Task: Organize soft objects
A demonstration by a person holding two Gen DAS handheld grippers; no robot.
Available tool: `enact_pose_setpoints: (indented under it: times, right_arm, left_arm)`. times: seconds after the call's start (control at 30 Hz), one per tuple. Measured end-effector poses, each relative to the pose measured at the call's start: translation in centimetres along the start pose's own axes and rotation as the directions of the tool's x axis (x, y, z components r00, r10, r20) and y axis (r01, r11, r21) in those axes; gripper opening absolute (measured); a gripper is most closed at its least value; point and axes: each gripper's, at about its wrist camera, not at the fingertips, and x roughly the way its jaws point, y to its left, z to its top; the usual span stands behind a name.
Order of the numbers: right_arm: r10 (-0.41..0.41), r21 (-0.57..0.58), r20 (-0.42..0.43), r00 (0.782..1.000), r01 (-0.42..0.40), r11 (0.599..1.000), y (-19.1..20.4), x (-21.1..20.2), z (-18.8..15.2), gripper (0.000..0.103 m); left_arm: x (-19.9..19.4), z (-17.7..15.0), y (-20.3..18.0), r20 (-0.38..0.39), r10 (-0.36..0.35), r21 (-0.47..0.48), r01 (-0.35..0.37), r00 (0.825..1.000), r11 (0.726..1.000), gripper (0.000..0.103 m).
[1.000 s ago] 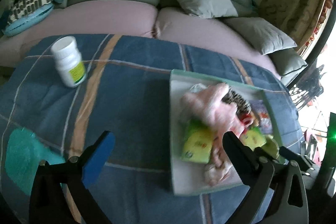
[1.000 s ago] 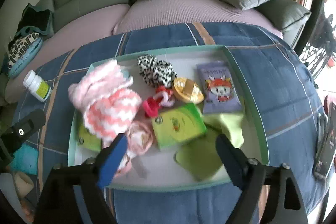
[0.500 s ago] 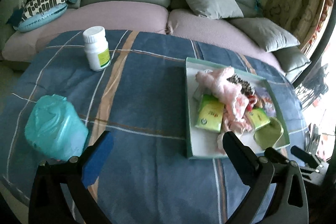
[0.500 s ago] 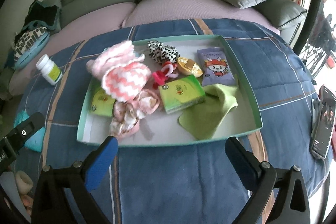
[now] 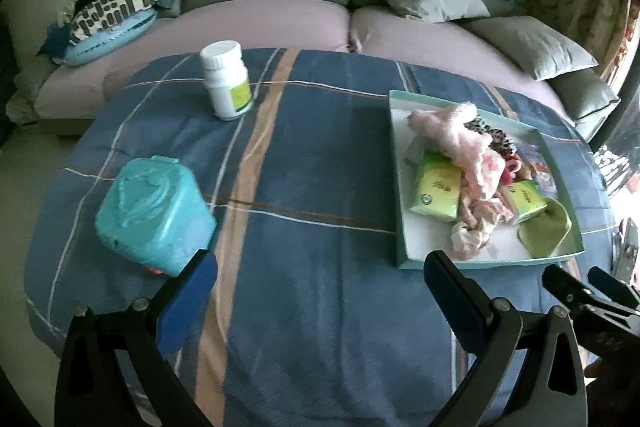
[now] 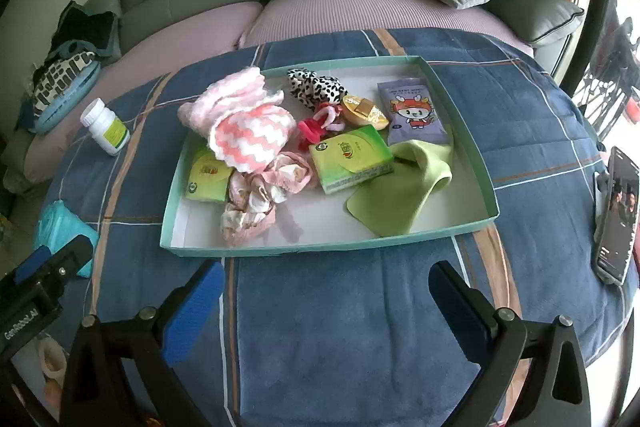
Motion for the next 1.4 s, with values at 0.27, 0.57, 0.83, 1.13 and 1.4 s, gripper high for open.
enact_pose_setpoints:
  times: [0.27,0.57,0.83,1.13,1.4]
  right_arm:
    - [-0.003,0.002,-0.005,1.0,0.003,1.0,0.0,-0.2,-0.1,0.103]
    - [-0.007,0.007,-0.017,1.0,0.007,1.0,-0.1,0.2,-0.3,0.103]
    - [-0.01,0.01,-0.029,1.0,0.01,1.0,-0.2,0.7,-0.4,0.103]
    - [-0.01,0.007,-0.033,0.999,0.01,1.0,-0.2,0.9,-0.5,0.103]
    - [-0.01,0.007,-0.033,0.999,0.01,1.0,-0.2,0.9,-0.5,0.103]
  left_arm:
    - [-0.2,-0.7,0.5,-0.015,0.057,0.009,-0.056,0.998,0.998,0.103]
    - [0.1,-1.0,0.7,-0.028,0.091,0.002,-0.091,0.995,0.996,0.103]
    - [0.7,-1.1,0.6,-0.045,0.112,0.01,-0.112,0.993,0.994,0.103]
    - [0.8,-1.1,0.4,-0.046,0.127,0.017,-0.127,0.991,0.992,0.103]
    - [0.7,-1.1,0.5,-0.045,0.138,0.016,-0.137,0.989,0.99,0.103]
